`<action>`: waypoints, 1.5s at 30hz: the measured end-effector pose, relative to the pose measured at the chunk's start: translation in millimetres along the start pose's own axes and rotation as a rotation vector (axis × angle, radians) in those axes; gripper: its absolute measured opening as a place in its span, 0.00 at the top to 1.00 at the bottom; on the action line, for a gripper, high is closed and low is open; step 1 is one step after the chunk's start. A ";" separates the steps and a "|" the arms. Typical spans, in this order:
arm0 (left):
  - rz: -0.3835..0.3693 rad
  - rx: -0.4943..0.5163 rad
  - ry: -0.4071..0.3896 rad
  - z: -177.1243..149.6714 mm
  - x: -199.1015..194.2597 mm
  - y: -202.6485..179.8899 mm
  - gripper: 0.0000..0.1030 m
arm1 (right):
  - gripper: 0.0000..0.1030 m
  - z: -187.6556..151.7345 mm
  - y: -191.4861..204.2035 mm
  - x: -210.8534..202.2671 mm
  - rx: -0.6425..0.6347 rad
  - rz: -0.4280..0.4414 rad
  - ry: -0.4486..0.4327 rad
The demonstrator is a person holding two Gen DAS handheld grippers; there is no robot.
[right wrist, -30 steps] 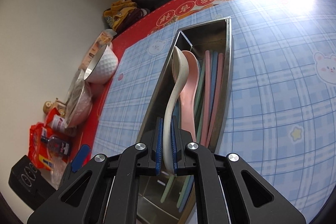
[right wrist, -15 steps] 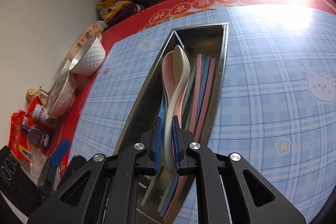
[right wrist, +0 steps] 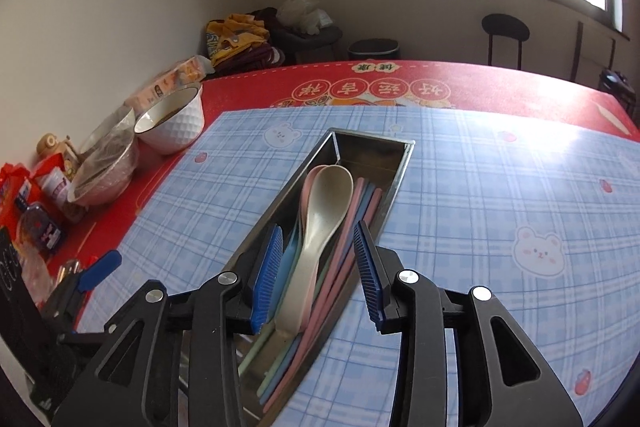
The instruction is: Organize utensils
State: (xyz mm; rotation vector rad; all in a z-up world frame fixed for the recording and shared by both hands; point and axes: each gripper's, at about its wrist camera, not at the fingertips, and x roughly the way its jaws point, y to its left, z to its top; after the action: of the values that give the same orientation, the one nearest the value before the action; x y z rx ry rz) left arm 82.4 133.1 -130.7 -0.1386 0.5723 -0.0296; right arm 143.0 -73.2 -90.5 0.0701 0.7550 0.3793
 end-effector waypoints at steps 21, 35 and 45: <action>0.049 0.130 -0.115 31.3 -53.6 -48.2 0.06 | 0.15 -32.7 -79.2 -130.5 0.017 -0.161 -0.272; 0.061 0.196 -0.284 46.9 -128.3 -119.1 0.06 | 0.15 -56.0 -124.5 -204.4 0.128 -0.186 -0.404; 0.070 0.210 -0.272 43.3 -131.0 -131.0 0.06 | 0.15 -61.2 -135.0 -209.9 0.161 -0.207 -0.410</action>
State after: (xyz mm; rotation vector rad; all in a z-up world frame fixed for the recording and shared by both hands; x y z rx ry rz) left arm -2.9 17.4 -6.1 0.0818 0.2995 -0.0029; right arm 3.9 -278.9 -24.1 0.2124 0.3807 0.0995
